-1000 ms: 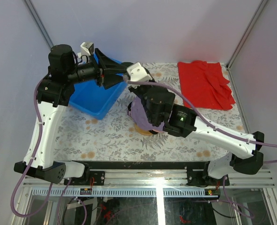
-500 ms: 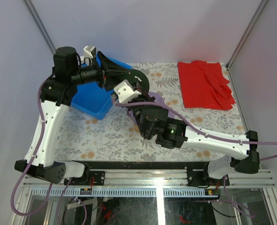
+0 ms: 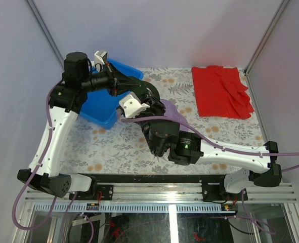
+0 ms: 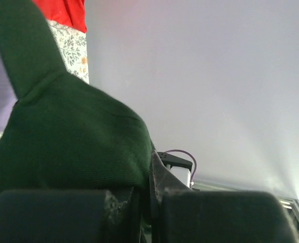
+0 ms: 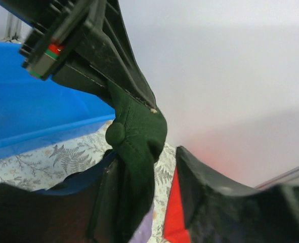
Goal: Stack the hats
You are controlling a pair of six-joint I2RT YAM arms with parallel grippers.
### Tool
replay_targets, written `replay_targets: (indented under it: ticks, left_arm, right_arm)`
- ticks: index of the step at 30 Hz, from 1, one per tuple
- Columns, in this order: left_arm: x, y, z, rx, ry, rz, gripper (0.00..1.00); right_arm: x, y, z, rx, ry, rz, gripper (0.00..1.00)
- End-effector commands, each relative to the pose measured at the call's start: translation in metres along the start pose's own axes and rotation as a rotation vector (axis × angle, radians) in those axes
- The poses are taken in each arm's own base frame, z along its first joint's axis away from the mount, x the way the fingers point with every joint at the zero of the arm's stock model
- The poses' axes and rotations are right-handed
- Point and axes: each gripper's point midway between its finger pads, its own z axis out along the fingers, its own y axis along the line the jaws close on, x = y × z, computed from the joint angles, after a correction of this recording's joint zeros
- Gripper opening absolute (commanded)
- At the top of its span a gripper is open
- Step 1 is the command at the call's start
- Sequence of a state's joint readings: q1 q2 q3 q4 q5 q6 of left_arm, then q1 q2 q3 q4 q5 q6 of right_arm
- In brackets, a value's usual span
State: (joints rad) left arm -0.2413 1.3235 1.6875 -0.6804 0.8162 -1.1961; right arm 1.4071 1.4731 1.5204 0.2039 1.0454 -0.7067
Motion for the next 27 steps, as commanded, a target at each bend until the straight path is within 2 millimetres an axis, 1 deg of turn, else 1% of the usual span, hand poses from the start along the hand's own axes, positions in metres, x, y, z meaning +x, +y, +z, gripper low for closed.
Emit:
replay_targets:
  ticks: [1, 4, 6, 8, 9, 11, 13, 16, 18, 21, 23, 25, 27]
  left_arm:
    - [-0.012, -0.017, 0.012, 0.128, 0.026, 0.105, 0.00]
    - [-0.014, -0.035, 0.016, 0.258, 0.064, 0.142, 0.00]
    - [-0.013, -0.041, 0.018, 0.310, 0.109, 0.126, 0.00]
    - [-0.011, -0.051, 0.016, 0.361, 0.136, 0.124, 0.00]
    - [-0.008, -0.060, 0.012, 0.400, 0.156, 0.137, 0.00]
    - [-0.003, -0.073, 0.006, 0.453, 0.191, 0.131, 0.00]
    - [0.005, -0.087, -0.001, 0.491, 0.228, 0.127, 0.00]
    - [0.019, -0.098, -0.004, 0.514, 0.277, 0.123, 0.00]
    - [0.027, -0.102, -0.006, 0.517, 0.299, 0.112, 0.00]
    - [0.041, -0.108, -0.010, 0.520, 0.328, 0.103, 0.00]
    - [0.048, -0.113, -0.015, 0.520, 0.341, 0.104, 0.00]
    - [0.052, -0.118, -0.019, 0.523, 0.344, 0.106, 0.00]
    - [0.056, -0.124, -0.025, 0.518, 0.352, 0.113, 0.00]
  right_arm:
    - [-0.021, -0.040, -0.022, -0.031, -0.023, 0.260, 0.56]
    - [-0.019, -0.067, -0.042, -0.078, -0.027, 0.428, 0.63]
    - [-0.018, -0.084, -0.057, -0.127, -0.036, 0.537, 0.67]
    - [-0.013, -0.096, -0.073, -0.193, -0.029, 0.615, 0.67]
    - [-0.013, -0.102, -0.081, -0.224, -0.033, 0.662, 0.66]
    - [-0.010, -0.109, -0.097, -0.291, -0.034, 0.742, 0.65]
    - [-0.016, -0.124, -0.114, -0.350, -0.051, 0.848, 0.66]
    - [-0.020, -0.135, -0.134, -0.428, -0.050, 0.962, 0.68]
    - [-0.019, -0.137, -0.140, -0.455, -0.006, 0.988, 0.68]
    - [-0.020, -0.139, -0.146, -0.478, 0.052, 1.017, 0.73]
    - [-0.025, -0.142, -0.151, -0.500, 0.073, 1.038, 0.76]
    - [-0.029, -0.145, -0.152, -0.508, 0.085, 1.049, 0.77]
    - [-0.026, -0.150, -0.145, -0.448, 0.130, 1.022, 0.75]
